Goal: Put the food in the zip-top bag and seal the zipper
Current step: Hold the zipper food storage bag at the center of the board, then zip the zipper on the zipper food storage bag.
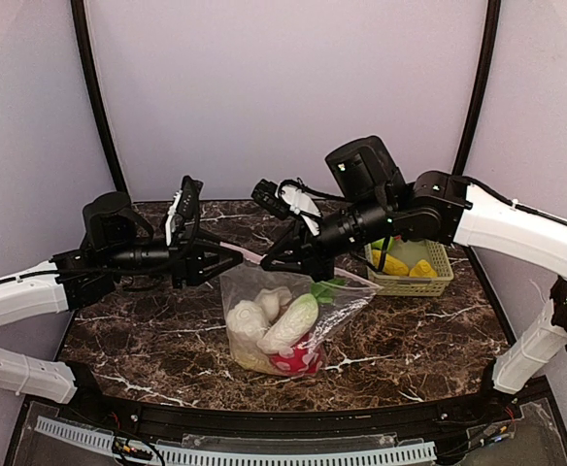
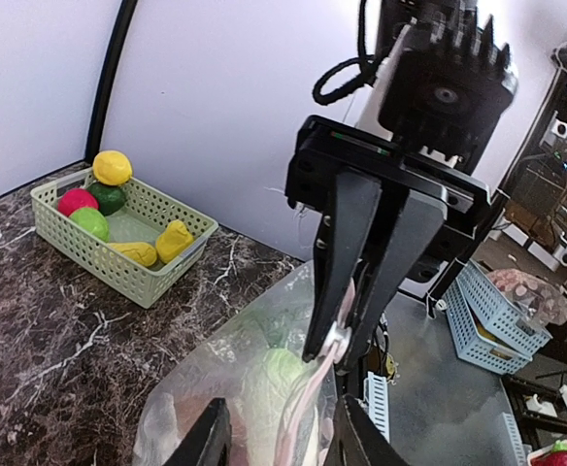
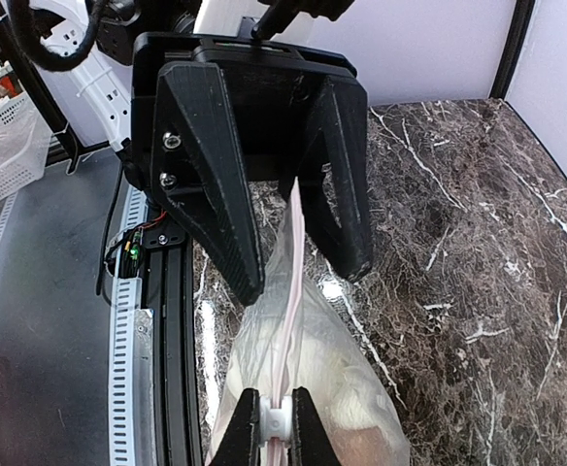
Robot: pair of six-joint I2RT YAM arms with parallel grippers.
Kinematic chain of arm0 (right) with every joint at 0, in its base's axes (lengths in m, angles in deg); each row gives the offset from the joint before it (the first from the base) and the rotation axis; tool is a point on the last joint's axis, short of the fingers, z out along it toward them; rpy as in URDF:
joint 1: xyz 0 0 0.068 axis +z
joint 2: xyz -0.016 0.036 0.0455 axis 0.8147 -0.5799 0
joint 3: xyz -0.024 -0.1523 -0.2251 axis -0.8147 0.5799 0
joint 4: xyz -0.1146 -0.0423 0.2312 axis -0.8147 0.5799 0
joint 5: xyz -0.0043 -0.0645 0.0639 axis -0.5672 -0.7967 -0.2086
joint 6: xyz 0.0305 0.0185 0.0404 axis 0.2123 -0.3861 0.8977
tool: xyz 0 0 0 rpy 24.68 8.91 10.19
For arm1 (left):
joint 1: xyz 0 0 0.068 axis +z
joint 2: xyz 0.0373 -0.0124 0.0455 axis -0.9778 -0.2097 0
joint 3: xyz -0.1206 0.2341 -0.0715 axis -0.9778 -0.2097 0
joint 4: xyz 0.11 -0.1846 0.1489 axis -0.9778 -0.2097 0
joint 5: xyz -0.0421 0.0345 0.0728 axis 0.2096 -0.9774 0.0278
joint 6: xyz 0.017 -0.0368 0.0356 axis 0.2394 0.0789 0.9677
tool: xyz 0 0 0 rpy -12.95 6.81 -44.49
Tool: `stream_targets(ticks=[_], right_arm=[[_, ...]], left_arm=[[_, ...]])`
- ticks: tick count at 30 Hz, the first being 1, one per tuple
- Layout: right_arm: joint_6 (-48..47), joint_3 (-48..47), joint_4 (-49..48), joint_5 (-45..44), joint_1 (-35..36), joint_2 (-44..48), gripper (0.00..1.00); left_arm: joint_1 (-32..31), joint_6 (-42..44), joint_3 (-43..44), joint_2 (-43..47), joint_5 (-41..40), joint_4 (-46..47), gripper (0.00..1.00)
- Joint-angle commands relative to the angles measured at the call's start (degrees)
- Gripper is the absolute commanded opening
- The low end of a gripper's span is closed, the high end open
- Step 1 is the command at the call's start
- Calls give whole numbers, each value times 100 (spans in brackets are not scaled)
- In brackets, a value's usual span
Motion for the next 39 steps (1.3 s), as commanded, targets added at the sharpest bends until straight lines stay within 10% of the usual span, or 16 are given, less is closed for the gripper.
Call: stream_targets(ticks=[1, 14, 39], right_arm=[[38, -72, -188, 98, -15, 73, 0], [91, -71, -114, -4, -9, 18, 0], [1107, 2265, 557, -1335, -199, 2601, 0]], left_arm=[[11, -84, 125, -63, 545, 268, 34], [12, -188, 77, -99, 654, 595, 1], [977, -173, -357, 904, -34, -175, 1]])
